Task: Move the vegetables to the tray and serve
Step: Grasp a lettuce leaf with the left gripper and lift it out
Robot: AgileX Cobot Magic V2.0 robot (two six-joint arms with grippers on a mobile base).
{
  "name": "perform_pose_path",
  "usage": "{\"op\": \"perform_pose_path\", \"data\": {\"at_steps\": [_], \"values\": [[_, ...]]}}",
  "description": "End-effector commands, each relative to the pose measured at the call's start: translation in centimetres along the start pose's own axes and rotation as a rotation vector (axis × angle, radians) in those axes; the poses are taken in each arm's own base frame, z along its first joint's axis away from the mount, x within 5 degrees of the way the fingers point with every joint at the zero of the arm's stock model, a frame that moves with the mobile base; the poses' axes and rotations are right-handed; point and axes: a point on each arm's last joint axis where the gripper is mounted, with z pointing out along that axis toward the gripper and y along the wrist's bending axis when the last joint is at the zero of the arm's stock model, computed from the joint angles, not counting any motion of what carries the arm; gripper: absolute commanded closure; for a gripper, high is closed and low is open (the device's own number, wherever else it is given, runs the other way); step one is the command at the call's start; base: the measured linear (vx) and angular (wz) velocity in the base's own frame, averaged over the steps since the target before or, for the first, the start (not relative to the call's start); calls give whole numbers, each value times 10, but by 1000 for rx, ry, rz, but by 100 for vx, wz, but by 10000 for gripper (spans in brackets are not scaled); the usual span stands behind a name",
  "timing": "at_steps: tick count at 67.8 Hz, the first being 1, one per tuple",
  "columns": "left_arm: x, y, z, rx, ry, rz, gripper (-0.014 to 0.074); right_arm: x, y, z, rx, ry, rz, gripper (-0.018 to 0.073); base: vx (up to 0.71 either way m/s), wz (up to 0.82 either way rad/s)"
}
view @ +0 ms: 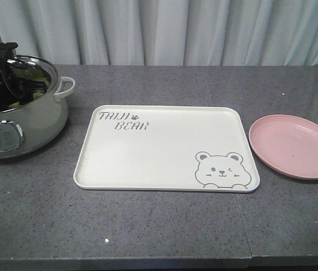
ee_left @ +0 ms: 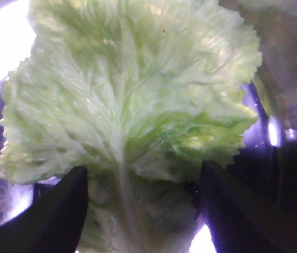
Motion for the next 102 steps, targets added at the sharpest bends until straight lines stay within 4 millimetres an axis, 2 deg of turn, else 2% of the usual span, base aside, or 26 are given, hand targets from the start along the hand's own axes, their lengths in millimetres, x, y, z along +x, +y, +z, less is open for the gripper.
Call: {"op": "perform_pose_path", "data": {"at_steps": [1,8,20,29,36,66,102], "values": [[5,3,11,-49,63,41,213,-16,2,-4,-20,-89,-12,-35,0,0],[6,3,13,-50,73,43,334,-16,2,-4,-20,-89,-12,-35,0,0],[6,3,13,-50,73,52,602,-16,2,-4,-20,-89,-12,-35,0,0],[6,3,12,-49,69,52,603,-16,2,-4,-20,-89,-12,-34,0,0],[3,3,4,-44,34,51,604,-16,2,-4,-20,-89,-12,-34,0,0],[-22,2,-71,-20,-199,39,603,-16,2,-4,-20,-89,-12,-34,0,0],[-17,7,-128,-32,-327,40,603,-17,2,-4,-21,-92,-13,-34,0,0]]}}
